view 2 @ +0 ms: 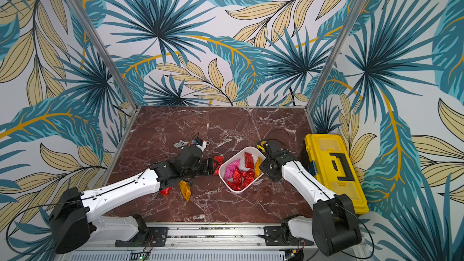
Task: Take the tea bags out of the storage box
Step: Pick up the storage box at the center of the board.
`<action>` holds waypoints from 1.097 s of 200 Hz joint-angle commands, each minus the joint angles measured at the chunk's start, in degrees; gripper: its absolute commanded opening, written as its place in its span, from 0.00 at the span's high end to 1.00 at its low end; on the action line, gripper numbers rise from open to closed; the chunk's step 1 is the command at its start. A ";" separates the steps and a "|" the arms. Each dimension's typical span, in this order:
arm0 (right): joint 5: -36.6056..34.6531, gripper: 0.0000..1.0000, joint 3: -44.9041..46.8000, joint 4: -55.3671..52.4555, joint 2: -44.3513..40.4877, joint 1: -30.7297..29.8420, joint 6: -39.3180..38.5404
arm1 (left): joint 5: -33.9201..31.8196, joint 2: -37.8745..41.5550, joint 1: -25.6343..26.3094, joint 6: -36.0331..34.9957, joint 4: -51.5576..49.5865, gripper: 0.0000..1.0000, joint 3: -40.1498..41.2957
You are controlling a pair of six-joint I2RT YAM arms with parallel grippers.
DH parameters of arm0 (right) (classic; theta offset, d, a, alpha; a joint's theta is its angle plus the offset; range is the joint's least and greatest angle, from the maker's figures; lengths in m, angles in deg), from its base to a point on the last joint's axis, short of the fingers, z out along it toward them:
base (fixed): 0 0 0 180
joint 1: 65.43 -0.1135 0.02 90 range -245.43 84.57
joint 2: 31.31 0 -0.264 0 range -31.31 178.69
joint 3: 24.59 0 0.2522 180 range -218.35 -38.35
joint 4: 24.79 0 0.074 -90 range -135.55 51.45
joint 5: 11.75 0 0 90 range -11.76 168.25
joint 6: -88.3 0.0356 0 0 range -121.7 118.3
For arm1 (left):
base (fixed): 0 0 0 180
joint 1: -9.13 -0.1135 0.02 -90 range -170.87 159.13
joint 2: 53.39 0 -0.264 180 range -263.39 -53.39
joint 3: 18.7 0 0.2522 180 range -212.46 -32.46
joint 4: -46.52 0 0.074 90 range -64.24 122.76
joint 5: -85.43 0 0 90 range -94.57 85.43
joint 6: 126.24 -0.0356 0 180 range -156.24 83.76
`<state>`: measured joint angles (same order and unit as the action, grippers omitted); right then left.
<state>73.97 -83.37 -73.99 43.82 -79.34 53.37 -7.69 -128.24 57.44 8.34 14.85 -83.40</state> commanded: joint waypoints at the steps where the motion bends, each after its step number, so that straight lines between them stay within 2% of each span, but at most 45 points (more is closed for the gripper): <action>1: 3.16 0.60 -0.74 3.58 2.54 0.44 0.08 | 0.73 0.54 -0.15 -1.01 0.46 0.35 -2.81; 53: 4.39 0.82 -0.34 4.40 3.70 0.46 -0.80 | 0.88 0.02 0.85 -2.48 -0.39 0.37 -3.50; 112: 4.89 0.90 -3.75 0.91 6.18 0.46 -8.66 | 0.36 -7.08 4.79 -4.08 -4.03 0.39 -9.38; 151: 4.38 0.90 -7.12 -2.47 8.16 0.46 -14.36 | 0.24 -14.50 7.18 -2.93 -4.68 0.41 -14.39; 194: 4.01 0.90 -7.80 -3.25 9.06 0.46 -16.68 | 2.00 -23.63 8.88 -3.89 -6.75 0.45 -22.93; 219: 4.27 0.90 -7.90 -3.32 9.50 0.46 -16.83 | 3.07 -25.96 9.59 -0.27 -5.97 0.48 -23.50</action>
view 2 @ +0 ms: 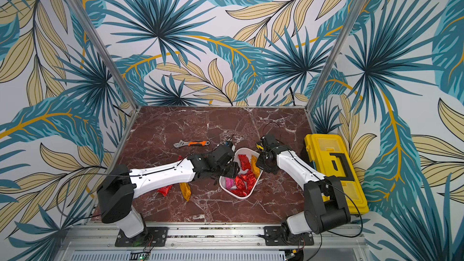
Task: Take the tea bags out of the storage box
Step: Pick up the storage box at the center of the board, then pick up the tea bag from the storage box.
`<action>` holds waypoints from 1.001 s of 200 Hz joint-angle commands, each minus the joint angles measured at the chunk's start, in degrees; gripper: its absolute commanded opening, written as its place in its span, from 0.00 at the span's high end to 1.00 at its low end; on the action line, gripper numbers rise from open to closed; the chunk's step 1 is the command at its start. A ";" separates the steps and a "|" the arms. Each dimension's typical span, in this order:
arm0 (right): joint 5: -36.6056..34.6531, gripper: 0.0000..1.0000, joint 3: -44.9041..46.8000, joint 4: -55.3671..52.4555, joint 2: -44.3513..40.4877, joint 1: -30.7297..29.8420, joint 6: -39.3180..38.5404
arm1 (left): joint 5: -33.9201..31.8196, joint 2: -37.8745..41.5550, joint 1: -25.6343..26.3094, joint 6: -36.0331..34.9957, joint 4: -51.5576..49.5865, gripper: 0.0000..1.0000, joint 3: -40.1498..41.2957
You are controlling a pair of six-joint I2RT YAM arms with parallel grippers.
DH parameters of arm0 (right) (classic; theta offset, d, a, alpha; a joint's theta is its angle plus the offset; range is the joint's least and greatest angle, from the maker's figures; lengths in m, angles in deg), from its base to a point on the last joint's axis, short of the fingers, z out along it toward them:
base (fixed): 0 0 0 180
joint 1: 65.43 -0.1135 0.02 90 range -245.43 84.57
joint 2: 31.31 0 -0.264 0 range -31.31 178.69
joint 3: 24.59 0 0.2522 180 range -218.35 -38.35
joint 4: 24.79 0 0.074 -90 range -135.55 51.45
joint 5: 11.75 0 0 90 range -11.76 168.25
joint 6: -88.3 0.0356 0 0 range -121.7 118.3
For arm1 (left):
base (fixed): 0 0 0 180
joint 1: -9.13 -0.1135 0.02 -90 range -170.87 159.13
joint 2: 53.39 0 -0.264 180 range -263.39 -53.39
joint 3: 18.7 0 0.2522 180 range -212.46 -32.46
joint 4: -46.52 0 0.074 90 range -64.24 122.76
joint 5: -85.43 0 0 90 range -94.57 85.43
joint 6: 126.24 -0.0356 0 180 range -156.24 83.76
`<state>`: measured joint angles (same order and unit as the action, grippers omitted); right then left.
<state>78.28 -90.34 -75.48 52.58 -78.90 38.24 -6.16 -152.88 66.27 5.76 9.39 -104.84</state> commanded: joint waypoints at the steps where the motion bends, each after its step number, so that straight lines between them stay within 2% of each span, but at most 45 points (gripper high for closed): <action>1: -0.03 0.90 -0.92 -1.83 0.74 0.03 -1.71 | 1.61 -1.33 0.81 2.57 -0.34 0.48 -1.97; 68: 0.51 0.90 -0.57 -1.61 0.40 0.03 -1.79 | -0.80 0.21 2.39 19.19 9.82 0.48 6.89; 105: 0.65 0.90 0.02 -1.57 -0.35 0.03 -1.71 | -1.29 -2.06 3.08 22.81 8.00 0.52 5.12; 112: 0.75 0.90 0.13 -1.56 -0.55 0.03 -1.63 | -3.41 -2.32 3.20 23.50 6.48 0.53 4.93; 163: 1.10 0.90 0.65 -1.30 -1.10 0.03 -1.33 | -7.67 -3.21 3.64 28.38 0.54 0.51 4.27; 200: 1.37 0.90 0.75 -1.21 -1.43 0.03 -1.25 | -5.27 -5.30 3.74 28.32 2.64 0.52 3.66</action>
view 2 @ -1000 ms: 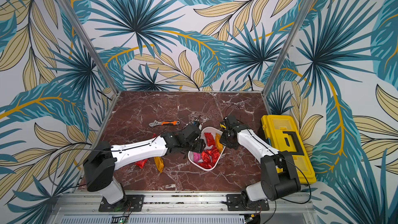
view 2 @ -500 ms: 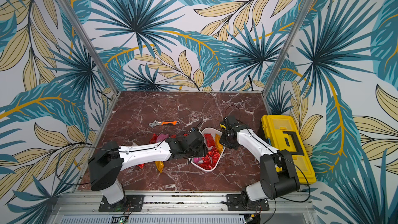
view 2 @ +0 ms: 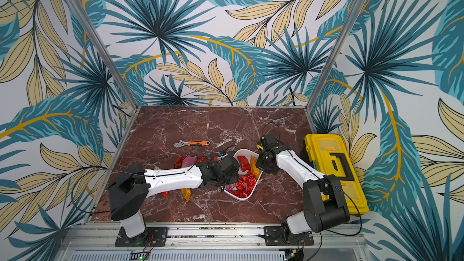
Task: Take the tea bags out of the storage box
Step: Pick up the tea bag from the storage box.
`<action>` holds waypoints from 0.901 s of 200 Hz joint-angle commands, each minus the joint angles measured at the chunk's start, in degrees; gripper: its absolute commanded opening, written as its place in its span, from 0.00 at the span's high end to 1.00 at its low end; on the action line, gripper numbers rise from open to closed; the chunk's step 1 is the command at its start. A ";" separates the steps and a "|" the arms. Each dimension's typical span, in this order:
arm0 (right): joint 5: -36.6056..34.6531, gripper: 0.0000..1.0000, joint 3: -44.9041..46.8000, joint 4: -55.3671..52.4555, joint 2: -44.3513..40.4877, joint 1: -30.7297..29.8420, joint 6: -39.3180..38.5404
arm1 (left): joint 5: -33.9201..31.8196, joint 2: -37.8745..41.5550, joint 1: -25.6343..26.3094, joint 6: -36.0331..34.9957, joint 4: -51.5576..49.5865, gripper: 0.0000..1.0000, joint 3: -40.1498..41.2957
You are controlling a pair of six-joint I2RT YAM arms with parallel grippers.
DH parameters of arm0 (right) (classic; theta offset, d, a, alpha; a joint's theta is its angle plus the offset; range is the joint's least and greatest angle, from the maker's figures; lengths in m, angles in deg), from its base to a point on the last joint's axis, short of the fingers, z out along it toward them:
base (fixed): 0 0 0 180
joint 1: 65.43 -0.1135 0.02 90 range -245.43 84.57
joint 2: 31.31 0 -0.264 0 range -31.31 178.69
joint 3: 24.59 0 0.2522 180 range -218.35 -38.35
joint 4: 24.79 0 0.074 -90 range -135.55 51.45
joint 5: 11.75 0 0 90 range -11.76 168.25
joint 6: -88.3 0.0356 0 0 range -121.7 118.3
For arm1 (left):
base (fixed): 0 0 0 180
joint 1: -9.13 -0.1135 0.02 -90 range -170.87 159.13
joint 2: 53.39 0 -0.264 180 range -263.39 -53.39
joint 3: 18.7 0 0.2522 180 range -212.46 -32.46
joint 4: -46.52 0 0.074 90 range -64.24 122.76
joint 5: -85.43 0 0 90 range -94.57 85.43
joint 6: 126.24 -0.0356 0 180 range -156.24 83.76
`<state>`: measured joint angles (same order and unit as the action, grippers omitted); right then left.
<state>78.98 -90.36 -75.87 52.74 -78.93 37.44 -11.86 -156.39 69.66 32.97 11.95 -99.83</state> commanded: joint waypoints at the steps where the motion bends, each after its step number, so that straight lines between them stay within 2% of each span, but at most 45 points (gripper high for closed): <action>1: 0.67 0.90 0.77 -0.82 -1.60 0.05 -0.41 | 0.56 -1.86 0.32 1.10 0.21 0.52 -1.31; 51: 0.76 0.90 0.88 -0.88 -2.09 0.05 -0.46 | 2.50 -3.79 0.64 0.46 3.46 0.70 -2.49; 102: 0.68 0.90 0.86 -0.90 -2.14 0.03 -0.77 | 0.79 -1.15 0.74 -2.42 2.20 0.88 -2.50; 132: 0.59 0.90 0.77 -0.99 -2.39 0.05 -1.06 | -0.68 1.74 0.74 -4.68 1.56 0.94 -2.14; 180: 0.48 0.90 0.42 -1.22 -2.42 0.05 -2.03 | -0.98 8.80 0.83 -13.03 0.31 0.96 -0.72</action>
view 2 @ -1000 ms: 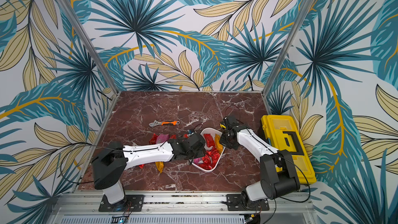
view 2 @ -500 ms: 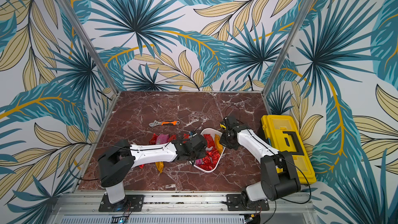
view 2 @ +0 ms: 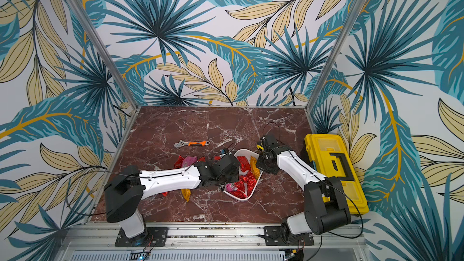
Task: Take the tea bags out of the storage box
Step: Pick up the tea bag from the storage box, then place the tea bag at the center of the board.
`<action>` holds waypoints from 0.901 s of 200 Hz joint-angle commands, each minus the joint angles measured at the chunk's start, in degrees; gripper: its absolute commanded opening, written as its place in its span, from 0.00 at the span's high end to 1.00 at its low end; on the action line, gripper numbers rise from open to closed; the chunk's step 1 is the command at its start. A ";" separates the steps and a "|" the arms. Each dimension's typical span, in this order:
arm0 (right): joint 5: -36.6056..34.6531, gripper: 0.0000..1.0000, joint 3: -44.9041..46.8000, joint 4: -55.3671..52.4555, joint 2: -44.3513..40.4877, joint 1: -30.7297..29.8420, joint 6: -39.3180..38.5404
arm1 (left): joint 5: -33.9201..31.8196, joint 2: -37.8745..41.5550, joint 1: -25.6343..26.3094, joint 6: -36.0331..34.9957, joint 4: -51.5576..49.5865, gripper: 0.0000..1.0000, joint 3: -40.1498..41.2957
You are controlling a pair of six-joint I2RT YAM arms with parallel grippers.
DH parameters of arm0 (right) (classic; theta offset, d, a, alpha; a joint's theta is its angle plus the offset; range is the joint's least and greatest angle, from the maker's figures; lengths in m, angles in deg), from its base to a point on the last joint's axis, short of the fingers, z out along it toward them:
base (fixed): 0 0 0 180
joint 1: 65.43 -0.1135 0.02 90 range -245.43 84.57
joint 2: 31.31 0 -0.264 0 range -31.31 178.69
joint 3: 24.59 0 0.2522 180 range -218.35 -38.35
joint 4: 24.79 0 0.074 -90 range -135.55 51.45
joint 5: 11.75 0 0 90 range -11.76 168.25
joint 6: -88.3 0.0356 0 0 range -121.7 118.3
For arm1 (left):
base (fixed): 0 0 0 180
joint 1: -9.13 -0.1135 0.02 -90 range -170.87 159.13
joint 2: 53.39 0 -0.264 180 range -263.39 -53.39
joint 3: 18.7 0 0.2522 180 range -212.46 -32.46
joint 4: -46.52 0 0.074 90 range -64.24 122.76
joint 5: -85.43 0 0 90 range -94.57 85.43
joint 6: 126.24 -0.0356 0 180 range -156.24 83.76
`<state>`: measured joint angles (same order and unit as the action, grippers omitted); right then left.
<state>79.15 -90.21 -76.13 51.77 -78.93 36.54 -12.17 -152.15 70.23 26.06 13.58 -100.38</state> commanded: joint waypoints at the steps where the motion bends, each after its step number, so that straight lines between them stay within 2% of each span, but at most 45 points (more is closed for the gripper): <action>1: 0.32 0.90 0.27 -1.02 -1.45 0.05 -1.14 | -0.54 4.73 0.25 -6.26 -1.31 0.96 -0.05; 47: 0.40 0.90 -0.57 -1.55 -1.18 0.05 -1.74 | 0.81 13.38 0.16 -12.17 -1.86 1.00 6.12; 87: 2.22 0.90 -1.05 -1.22 -0.89 0.05 -3.38 | -3.99 23.31 -1.09 -18.13 -14.38 1.00 10.01; 120: 2.51 0.90 -1.40 -1.09 -1.09 0.03 -5.18 | -6.92 29.45 -5.94 -20.89 -22.49 1.00 14.74; 149: 3.13 0.90 -1.15 -0.85 -0.70 0.05 -5.54 | -6.05 30.42 -10.35 -23.78 -24.99 1.00 17.39; 180: 3.44 0.90 -1.14 -0.68 -0.38 0.05 -5.84 | -3.33 25.85 -13.05 -25.96 -23.52 1.00 18.07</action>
<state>81.18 -90.41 -76.15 51.77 -78.90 31.69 -17.11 -123.32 58.56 3.64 -8.80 -83.77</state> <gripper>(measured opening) 0.126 0.080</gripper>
